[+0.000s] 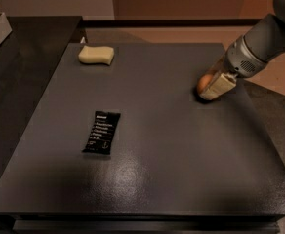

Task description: Move orange near rxbar chocolate

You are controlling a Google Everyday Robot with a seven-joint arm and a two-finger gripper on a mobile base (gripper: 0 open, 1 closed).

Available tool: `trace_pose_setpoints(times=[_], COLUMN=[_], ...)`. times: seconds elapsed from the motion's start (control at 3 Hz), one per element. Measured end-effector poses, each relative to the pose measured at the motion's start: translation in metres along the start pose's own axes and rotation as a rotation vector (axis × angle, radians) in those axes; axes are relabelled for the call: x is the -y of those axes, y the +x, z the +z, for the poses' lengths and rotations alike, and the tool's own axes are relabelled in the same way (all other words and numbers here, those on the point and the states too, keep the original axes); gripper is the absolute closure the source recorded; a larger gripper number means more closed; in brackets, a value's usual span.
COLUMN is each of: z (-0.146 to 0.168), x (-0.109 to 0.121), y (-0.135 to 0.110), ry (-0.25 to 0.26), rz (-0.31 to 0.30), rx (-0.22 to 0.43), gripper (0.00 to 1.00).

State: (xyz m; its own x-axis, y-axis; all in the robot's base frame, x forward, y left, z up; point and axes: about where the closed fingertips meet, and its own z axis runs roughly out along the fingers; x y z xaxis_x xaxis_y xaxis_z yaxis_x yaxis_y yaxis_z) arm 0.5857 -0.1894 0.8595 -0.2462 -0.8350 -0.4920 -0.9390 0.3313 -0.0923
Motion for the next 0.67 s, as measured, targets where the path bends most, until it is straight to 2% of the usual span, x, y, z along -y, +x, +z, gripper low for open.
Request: trace_pose_setpoints(times=[0.33, 0.67], z=[-0.011, -0.018], x=[-0.009, -0.029], y=[-0.02, -0.051], ry=[-0.012, -0.048], rz=[-0.038, -0.097], rx=[0.045, 0.095], gripper=[0.93, 1.0])
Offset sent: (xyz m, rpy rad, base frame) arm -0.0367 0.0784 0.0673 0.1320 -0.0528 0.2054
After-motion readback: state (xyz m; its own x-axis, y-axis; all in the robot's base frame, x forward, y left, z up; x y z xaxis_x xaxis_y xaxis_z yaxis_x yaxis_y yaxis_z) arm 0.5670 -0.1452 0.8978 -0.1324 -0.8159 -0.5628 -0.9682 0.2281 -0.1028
